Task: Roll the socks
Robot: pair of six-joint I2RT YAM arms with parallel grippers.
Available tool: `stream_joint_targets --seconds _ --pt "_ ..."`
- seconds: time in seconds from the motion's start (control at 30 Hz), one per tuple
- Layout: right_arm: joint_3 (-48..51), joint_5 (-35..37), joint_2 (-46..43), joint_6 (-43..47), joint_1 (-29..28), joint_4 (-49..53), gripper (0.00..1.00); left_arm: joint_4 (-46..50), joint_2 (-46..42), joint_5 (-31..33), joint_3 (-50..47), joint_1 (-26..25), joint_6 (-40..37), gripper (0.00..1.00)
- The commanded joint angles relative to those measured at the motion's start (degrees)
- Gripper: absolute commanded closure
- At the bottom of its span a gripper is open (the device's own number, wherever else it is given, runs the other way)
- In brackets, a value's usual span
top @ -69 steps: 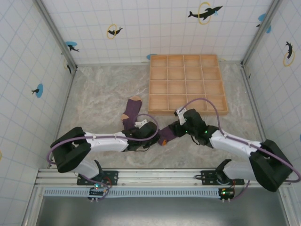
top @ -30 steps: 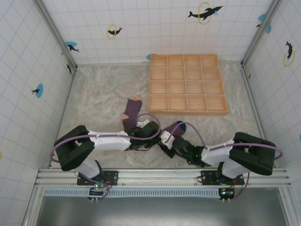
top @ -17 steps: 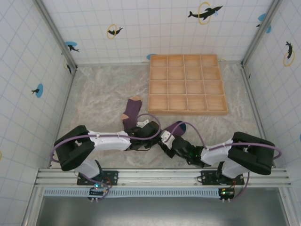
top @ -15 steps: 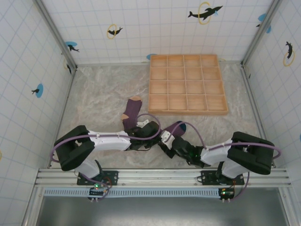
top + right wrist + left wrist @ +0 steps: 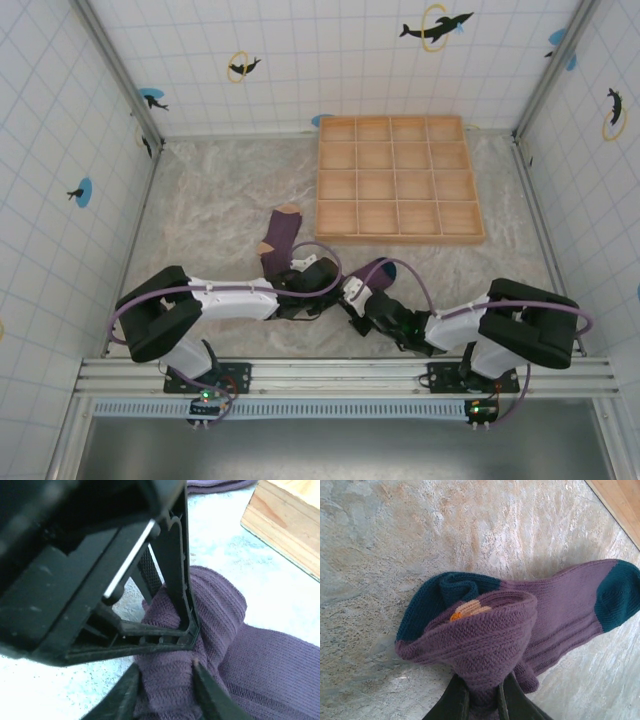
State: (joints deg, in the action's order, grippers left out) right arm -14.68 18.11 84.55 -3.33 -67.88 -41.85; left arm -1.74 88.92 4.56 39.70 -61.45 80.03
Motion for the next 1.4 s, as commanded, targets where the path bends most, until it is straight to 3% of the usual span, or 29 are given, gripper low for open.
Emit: stream_joint_targets --seconds 0.0,0.17,0.33,0.43,0.97,1.37 --pt "-1.02 -0.18 1.67 -1.14 -0.33 1.77 0.79 0.97 0.6 -1.66 0.5 -0.42 1.82 1.0" --pt "-0.57 -1.91 1.54 -2.95 0.16 1.84 0.92 1.03 0.32 -1.7 0.55 -0.42 1.97 1.0" --pt "1.38 -6.37 0.64 -8.17 2.37 1.19 0.98 0.95 -1.44 -0.05 0.77 -0.4 1.28 0.44" --pt "2.92 -9.79 -0.07 -12.24 4.22 -0.13 1.0 0.59 -2.48 1.16 1.4 -0.44 0.21 0.29" --pt "11.59 -28.62 -2.28 -32.77 18.16 -5.68 1.0 -0.3 -6.88 6.97 0.1 -0.44 -3.95 0.25" --pt "11.33 -23.41 -2.33 -44.22 18.41 6.12 1.0 1.91 -5.44 6.21 1.9 -0.43 -5.48 0.25"
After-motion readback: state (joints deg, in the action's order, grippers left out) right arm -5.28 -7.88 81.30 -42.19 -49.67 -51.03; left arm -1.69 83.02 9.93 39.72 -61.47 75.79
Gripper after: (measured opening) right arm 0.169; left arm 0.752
